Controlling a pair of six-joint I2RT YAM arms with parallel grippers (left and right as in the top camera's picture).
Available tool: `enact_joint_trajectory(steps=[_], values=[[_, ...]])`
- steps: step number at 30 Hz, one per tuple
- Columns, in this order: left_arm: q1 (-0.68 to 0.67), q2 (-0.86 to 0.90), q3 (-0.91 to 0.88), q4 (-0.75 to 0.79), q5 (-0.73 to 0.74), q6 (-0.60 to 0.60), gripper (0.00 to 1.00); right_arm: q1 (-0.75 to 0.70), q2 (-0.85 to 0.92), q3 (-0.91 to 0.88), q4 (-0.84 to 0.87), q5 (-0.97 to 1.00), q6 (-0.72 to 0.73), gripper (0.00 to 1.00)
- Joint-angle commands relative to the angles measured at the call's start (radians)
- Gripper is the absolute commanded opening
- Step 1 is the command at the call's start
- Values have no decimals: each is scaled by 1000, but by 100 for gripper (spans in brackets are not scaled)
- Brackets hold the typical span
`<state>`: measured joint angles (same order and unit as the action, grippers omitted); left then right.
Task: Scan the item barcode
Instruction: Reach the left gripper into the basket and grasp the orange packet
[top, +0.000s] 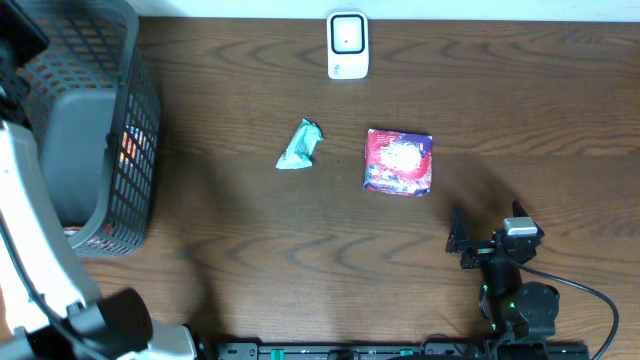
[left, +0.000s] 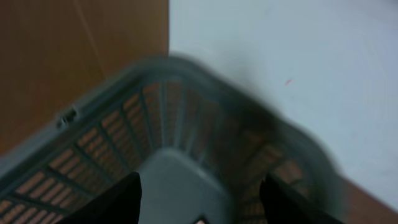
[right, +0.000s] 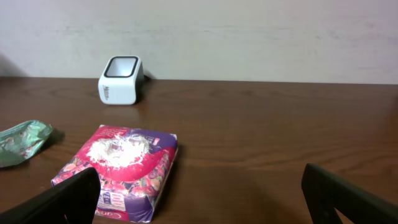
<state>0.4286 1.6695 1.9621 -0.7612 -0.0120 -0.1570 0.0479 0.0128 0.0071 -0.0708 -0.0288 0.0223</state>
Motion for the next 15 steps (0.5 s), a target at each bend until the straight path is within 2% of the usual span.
enact_joint_trajectory(steps=[1, 5, 15], values=[[20, 50, -12, -10, 54, 39, 62, -7, -4, -2, -4, 4, 14, 99], [20, 152, -13, -42, 54, 150, 62, -7, -4, -2, -4, 4, 14, 99], [20, 424, -13, -114, 96, 170, 62, -7, -4, -2, -4, 4, 14, 99]])
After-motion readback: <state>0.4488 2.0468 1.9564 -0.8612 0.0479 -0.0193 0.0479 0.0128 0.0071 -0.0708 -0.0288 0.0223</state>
